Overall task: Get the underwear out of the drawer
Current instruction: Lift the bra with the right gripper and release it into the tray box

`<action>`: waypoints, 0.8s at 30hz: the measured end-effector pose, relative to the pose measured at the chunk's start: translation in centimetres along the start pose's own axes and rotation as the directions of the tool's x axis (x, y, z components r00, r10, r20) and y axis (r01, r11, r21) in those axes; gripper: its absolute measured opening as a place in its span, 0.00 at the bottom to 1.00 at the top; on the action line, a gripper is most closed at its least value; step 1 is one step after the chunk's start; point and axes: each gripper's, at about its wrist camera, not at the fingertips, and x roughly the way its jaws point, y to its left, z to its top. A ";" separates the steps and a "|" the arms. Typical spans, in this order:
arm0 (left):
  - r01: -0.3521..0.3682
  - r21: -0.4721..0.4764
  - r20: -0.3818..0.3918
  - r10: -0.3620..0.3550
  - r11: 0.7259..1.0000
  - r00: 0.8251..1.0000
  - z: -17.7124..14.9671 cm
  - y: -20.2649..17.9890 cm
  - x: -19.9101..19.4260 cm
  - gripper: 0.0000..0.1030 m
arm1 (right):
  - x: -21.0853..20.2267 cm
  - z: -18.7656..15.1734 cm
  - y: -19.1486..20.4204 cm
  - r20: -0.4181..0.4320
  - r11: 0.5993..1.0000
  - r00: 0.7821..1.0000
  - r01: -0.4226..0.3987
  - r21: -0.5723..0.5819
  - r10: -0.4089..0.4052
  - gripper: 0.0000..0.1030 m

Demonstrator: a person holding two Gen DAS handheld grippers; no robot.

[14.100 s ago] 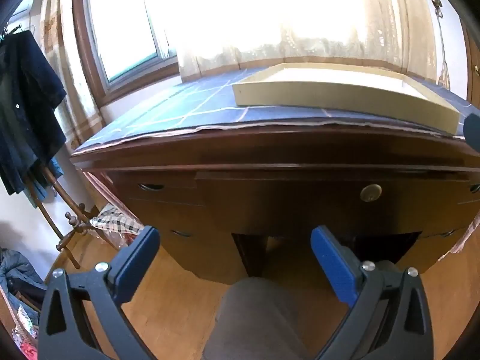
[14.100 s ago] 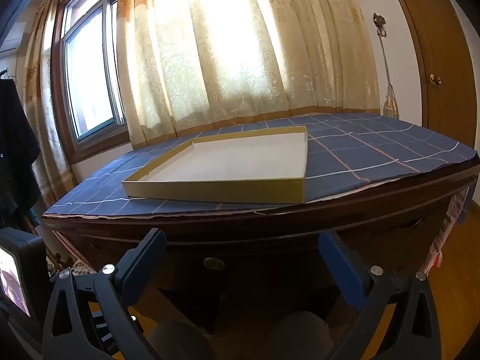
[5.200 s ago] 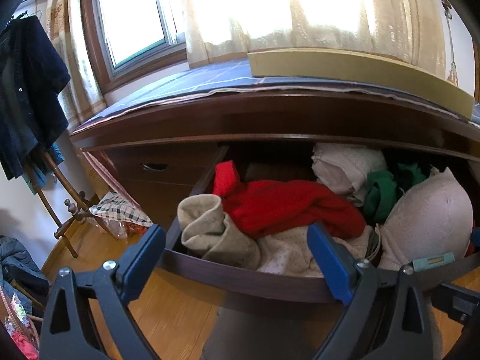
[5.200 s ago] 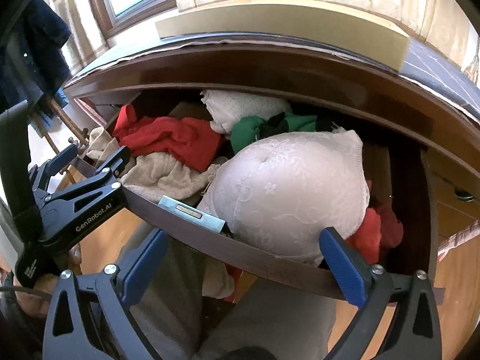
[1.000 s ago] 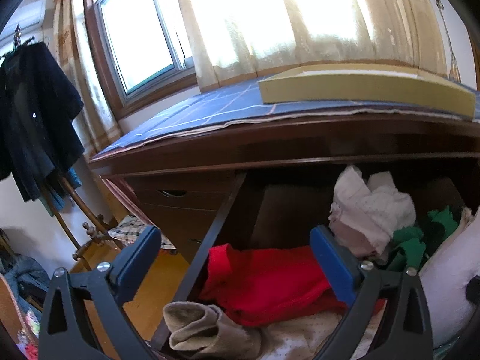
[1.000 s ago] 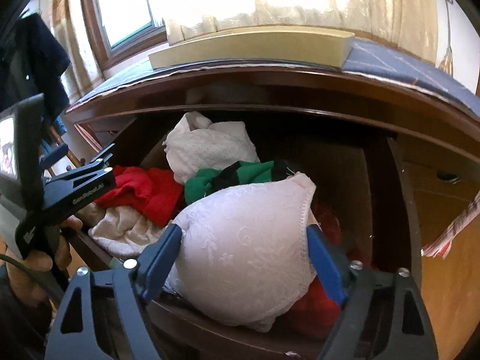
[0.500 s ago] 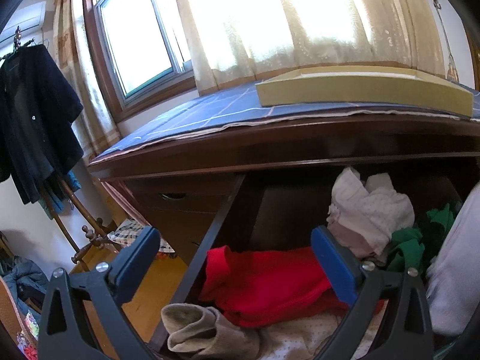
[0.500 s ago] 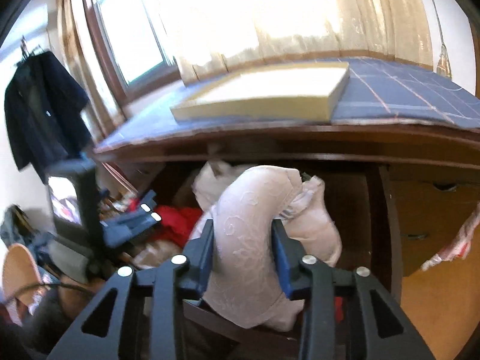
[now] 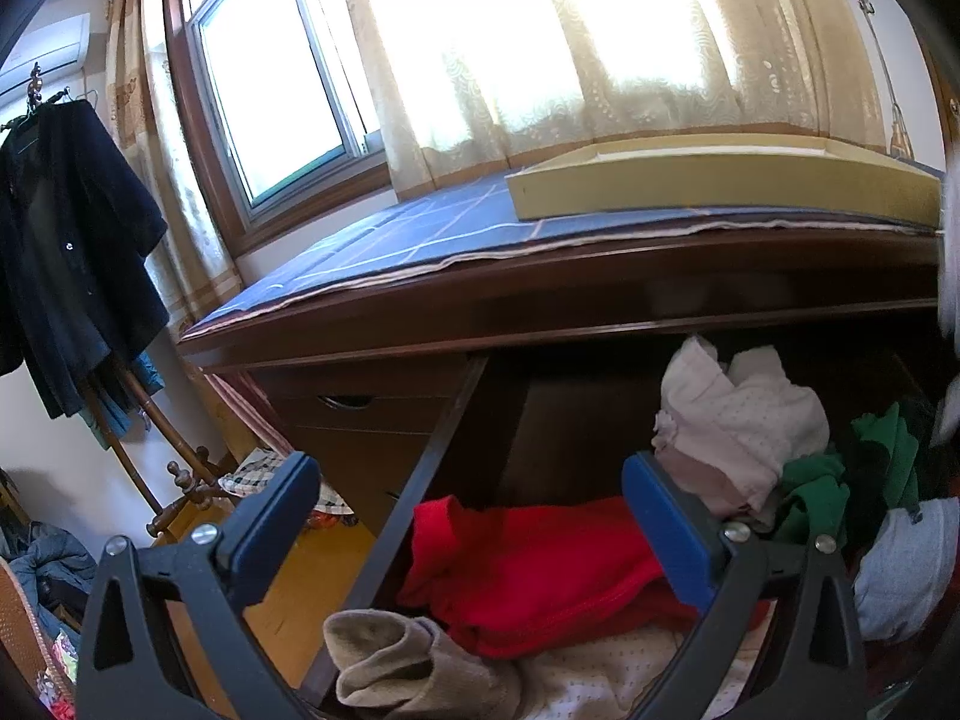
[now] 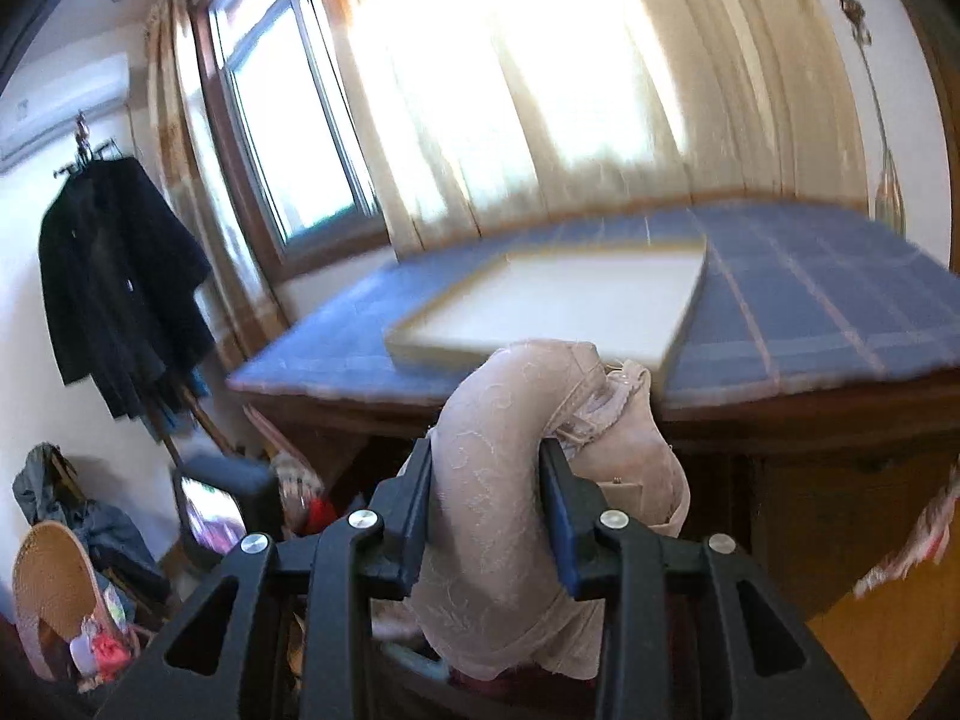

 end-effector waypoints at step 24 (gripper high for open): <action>0.001 0.009 -0.009 -0.001 1.000 1.000 0.4 -0.1 0.3 1.00 | 16.6 9.4 -9.9 -0.022 0.962 0.987 0.159 0.223 -0.158 0.37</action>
